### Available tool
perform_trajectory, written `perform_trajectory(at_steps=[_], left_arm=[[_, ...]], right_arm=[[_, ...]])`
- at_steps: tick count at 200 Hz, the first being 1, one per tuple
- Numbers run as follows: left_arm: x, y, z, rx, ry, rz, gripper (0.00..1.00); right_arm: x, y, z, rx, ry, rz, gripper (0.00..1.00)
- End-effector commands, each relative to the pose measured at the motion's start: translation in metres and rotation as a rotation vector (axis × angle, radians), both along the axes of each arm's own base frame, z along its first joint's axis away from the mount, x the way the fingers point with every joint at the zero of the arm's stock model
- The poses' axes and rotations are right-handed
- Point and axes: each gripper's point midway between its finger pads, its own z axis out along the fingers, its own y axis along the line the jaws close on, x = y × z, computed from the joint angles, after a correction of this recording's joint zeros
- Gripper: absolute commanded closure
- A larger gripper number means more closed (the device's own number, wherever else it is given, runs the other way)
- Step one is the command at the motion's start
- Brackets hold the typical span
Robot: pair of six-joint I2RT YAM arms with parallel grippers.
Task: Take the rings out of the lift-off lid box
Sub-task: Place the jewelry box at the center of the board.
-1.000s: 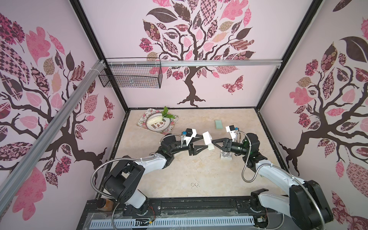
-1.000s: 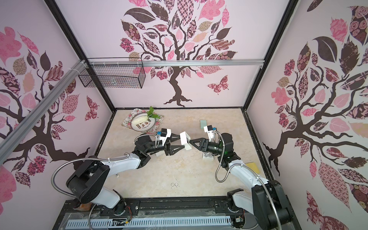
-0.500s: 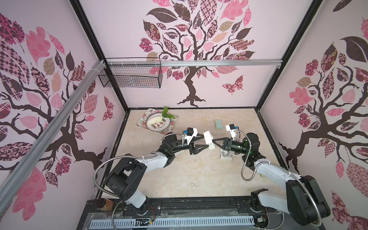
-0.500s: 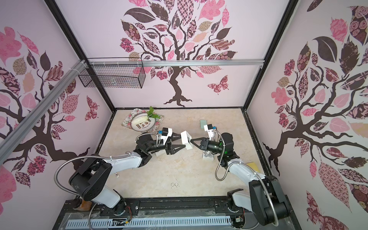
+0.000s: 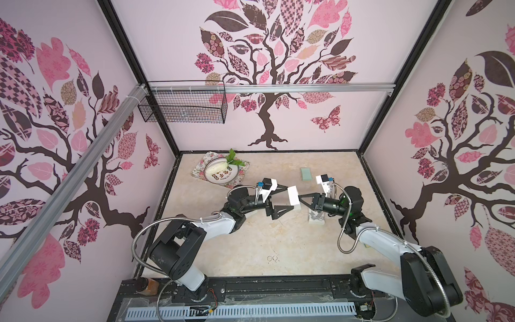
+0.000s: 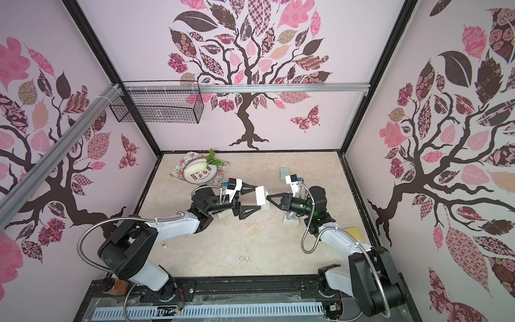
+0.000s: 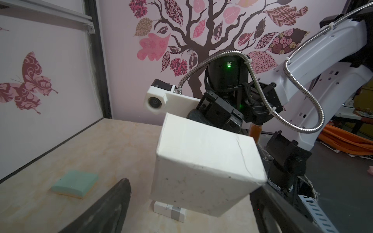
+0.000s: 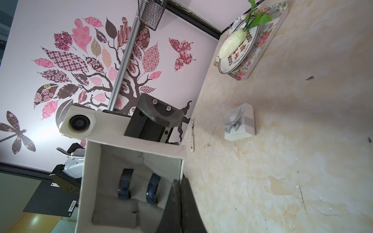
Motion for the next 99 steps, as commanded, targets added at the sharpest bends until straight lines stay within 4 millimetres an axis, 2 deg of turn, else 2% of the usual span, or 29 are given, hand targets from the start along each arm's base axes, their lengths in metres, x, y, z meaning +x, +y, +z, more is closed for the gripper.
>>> perform_trajectory(at_steps=[1, 13, 25, 36, 40, 55, 69, 80, 99], left_arm=[[0.001, 0.022, 0.023, -0.062, 0.046, 0.039, 0.02], [-0.004, 0.043, 0.022, -0.082, 0.071, 0.089, 0.02], [-0.007, 0.06, 0.013, -0.055, 0.105, 0.177, 0.02], [-0.004, 0.074, -0.003, 0.031, 0.151, 0.297, 0.02], [0.0, 0.081, -0.003, 0.049, 0.155, 0.357, 0.02], [0.0, 0.102, -0.017, 0.176, 0.193, 0.493, 0.02], [-0.001, 0.121, -0.02, 0.205, 0.211, 0.587, 0.02], [-0.006, 0.13, -0.022, 0.225, 0.214, 0.622, 0.02], [-0.01, 0.141, -0.042, 0.292, 0.252, 0.68, 0.02]], right_arm=[[0.016, -0.017, -0.01, -0.237, 0.015, -0.159, 1.0], [0.019, -0.024, -0.022, -0.397, -0.004, -0.227, 1.0], [0.019, -0.028, -0.037, -0.547, -0.005, -0.268, 1.0], [0.019, -0.031, -0.053, -0.654, 0.002, -0.295, 1.0], [0.019, -0.032, -0.059, -0.685, 0.009, -0.303, 1.0], [0.018, -0.033, -0.078, -0.761, 0.031, -0.318, 1.0], [0.017, -0.031, -0.091, -0.829, 0.039, -0.327, 1.0], [0.015, -0.029, -0.1, -0.872, 0.049, -0.335, 1.0], [0.012, -0.026, -0.118, -0.926, 0.091, -0.332, 1.0]])
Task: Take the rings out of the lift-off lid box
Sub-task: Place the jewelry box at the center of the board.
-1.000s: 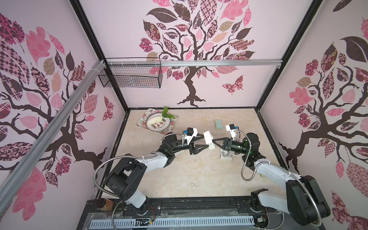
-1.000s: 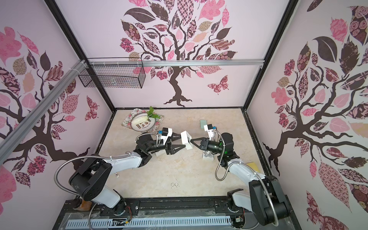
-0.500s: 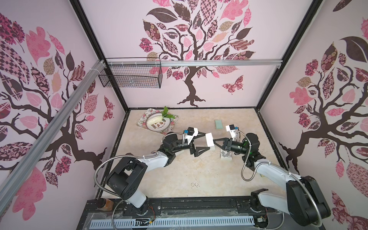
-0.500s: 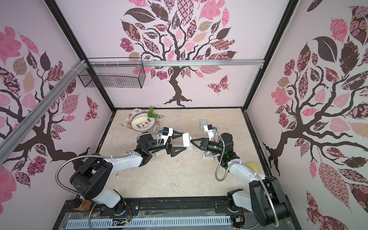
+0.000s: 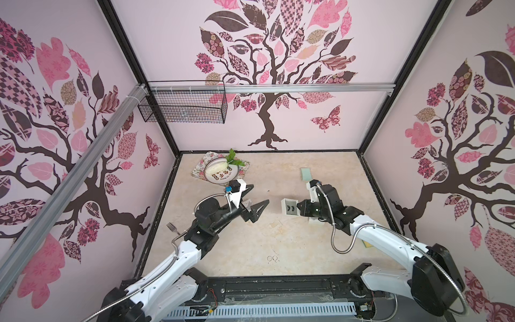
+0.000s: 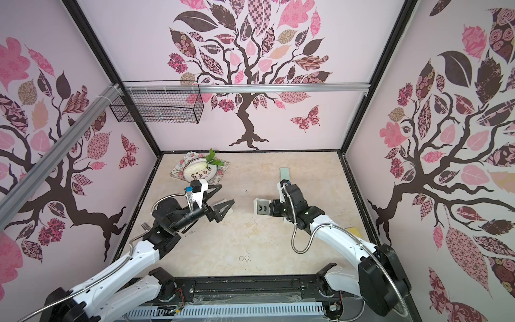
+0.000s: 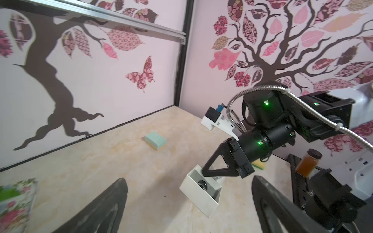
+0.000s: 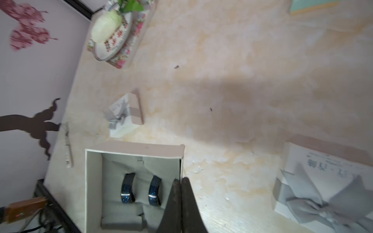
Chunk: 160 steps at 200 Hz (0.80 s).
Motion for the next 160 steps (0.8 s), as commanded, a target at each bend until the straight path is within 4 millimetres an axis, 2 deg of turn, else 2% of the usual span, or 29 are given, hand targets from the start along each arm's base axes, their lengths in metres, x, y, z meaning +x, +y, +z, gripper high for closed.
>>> perform_trajectory(at_steps=[1, 43, 76, 132, 154, 160], left_arm=[[0.005, 0.025, -0.076, 0.195, 0.194, 0.154, 0.02], [0.001, 0.021, -0.108, 0.258, 0.238, 0.158, 0.02], [-0.006, 0.012, -0.123, 0.3, 0.23, 0.131, 0.02], [-0.015, 0.012, -0.137, 0.295, 0.254, 0.109, 0.02], [-0.016, 0.013, -0.138, 0.3, 0.25, 0.109, 0.02], [-0.016, 0.013, -0.138, 0.301, 0.25, 0.11, 0.02]], right_arm=[[0.001, -0.017, -0.027, -0.171, 0.043, -0.079, 1.0], [-0.01, -0.015, -0.062, -0.232, 0.149, -0.089, 1.0], [-0.012, -0.007, -0.077, -0.285, 0.178, -0.092, 1.0], [-0.015, 0.0, -0.09, -0.321, 0.204, -0.096, 1.0], [-0.016, 0.002, -0.087, -0.331, 0.205, -0.094, 1.0], [-0.016, 0.002, -0.085, -0.329, 0.201, -0.092, 0.96]])
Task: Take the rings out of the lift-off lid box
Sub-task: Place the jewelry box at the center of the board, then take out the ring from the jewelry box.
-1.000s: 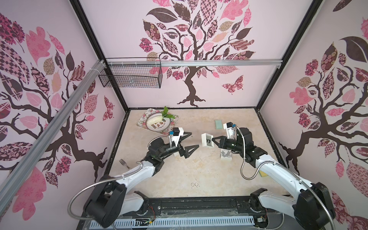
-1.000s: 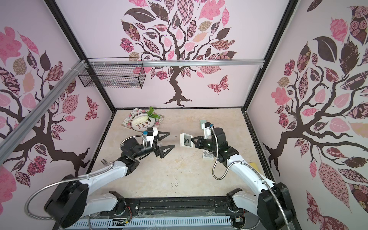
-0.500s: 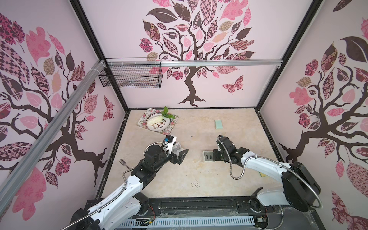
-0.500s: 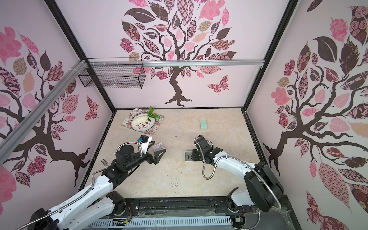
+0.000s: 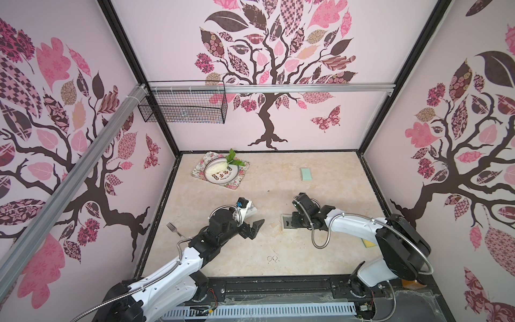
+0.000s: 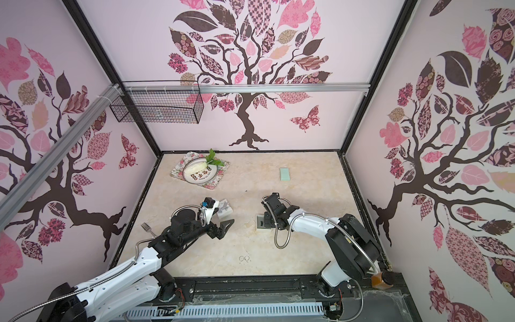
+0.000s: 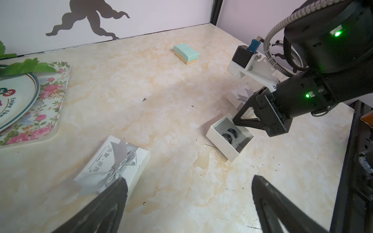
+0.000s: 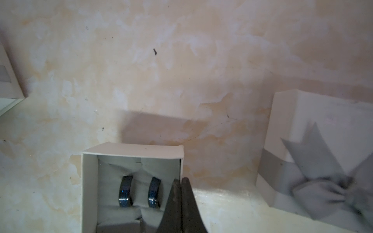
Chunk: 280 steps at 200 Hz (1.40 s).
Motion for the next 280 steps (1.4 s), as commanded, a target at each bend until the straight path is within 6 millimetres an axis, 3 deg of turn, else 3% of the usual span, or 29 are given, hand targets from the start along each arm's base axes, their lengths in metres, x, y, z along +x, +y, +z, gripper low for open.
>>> perform_trajectory(at_steps=[1, 18, 63, 89, 101, 113, 119, 124, 161, 208, 224, 245, 262, 280], left_arm=[[-0.002, 0.001, -0.003, 0.002, -0.017, -0.002, 0.02], [-0.001, 0.0, -0.001, 0.0, -0.018, -0.004, 0.02], [0.008, -0.008, 0.014, -0.001, -0.023, -0.009, 0.02], [0.018, -0.018, 0.017, 0.021, -0.016, -0.021, 0.02], [0.022, -0.026, 0.015, 0.043, -0.009, -0.043, 0.02], [0.022, -0.038, 0.015, 0.064, -0.016, -0.077, 0.02], [0.023, -0.044, 0.016, 0.073, -0.027, -0.088, 0.02], [0.024, -0.049, 0.015, 0.08, -0.033, -0.094, 0.02], [0.04, -0.07, 0.007, 0.097, -0.019, -0.112, 0.02], [0.066, -0.103, -0.005, 0.016, -0.021, -0.127, 0.02], [0.072, -0.112, -0.009, 0.0, -0.028, -0.134, 0.02], [0.08, -0.119, -0.017, -0.009, -0.049, -0.125, 0.02], [0.084, -0.125, -0.025, -0.005, -0.059, -0.124, 0.02], [0.085, -0.134, -0.033, 0.009, -0.082, -0.129, 0.02]], right_arm=[[-0.001, -0.001, 0.003, -0.027, 0.008, -0.029, 0.95], [-0.001, 0.001, 0.014, -0.02, -0.008, -0.024, 0.81], [0.006, 0.006, 0.055, -0.006, -0.081, 0.032, 0.73], [-0.001, 0.014, 0.076, 0.06, -0.101, 0.083, 0.64], [-0.009, 0.017, 0.082, 0.098, -0.096, 0.11, 0.5], [-0.016, 0.016, 0.083, 0.114, -0.087, 0.127, 0.23], [-0.019, 0.014, 0.084, 0.115, -0.085, 0.125, 0.03], [-0.021, 0.011, 0.085, 0.114, -0.087, 0.123, 0.0], [-0.034, -0.004, 0.093, 0.119, -0.108, 0.11, 0.0], [-0.035, 0.002, 0.086, 0.144, -0.09, 0.115, 0.01], [-0.035, 0.004, 0.081, 0.146, -0.079, 0.112, 0.1], [-0.033, 0.007, 0.074, 0.154, -0.066, 0.112, 0.34], [-0.032, 0.011, 0.069, 0.156, -0.054, 0.118, 0.48], [-0.031, 0.015, 0.066, 0.163, -0.046, 0.124, 0.57]])
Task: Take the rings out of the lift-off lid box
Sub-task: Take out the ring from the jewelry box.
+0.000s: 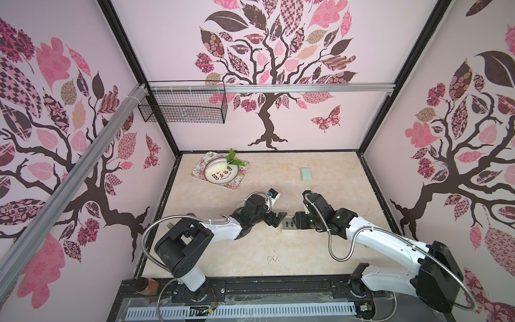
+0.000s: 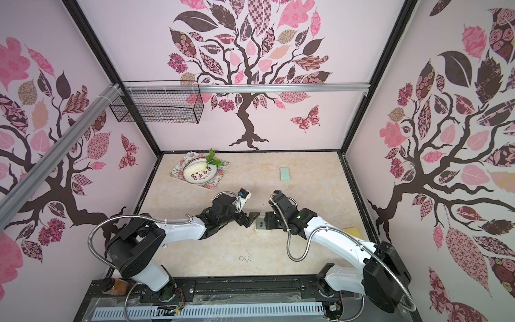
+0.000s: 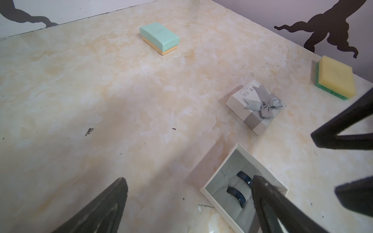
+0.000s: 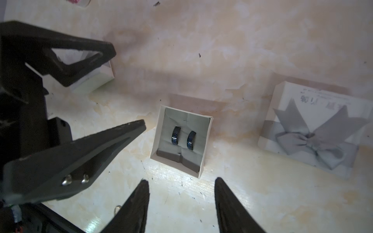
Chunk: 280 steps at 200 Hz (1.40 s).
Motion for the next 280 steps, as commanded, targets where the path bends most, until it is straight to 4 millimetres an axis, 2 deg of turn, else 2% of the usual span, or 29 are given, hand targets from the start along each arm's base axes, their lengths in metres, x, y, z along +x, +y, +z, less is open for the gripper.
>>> perform_trajectory(at_steps=[1, 23, 59, 108, 191, 280], left_arm=[[0.014, -0.024, 0.027, -0.073, -0.116, -0.009, 0.02], [0.014, -0.032, 0.018, -0.073, -0.141, -0.01, 0.02], [0.02, -0.029, -0.002, -0.068, -0.145, 0.029, 0.02], [0.02, -0.023, -0.009, -0.094, -0.184, 0.053, 0.02], [0.018, -0.02, -0.036, -0.08, -0.174, 0.062, 0.02], [0.018, -0.015, -0.05, -0.065, -0.164, 0.073, 0.02]], right_arm=[[0.003, 0.009, -0.005, 0.019, 0.016, 0.001, 0.57], [0.005, 0.012, -0.011, 0.015, 0.026, 0.005, 0.61], [0.007, 0.016, -0.023, 0.007, 0.046, 0.013, 0.63], [0.009, 0.02, -0.036, -0.007, 0.065, 0.021, 0.71], [0.013, 0.018, -0.058, -0.059, 0.086, 0.008, 0.72], [0.019, 0.013, -0.082, -0.118, 0.103, -0.016, 0.73]])
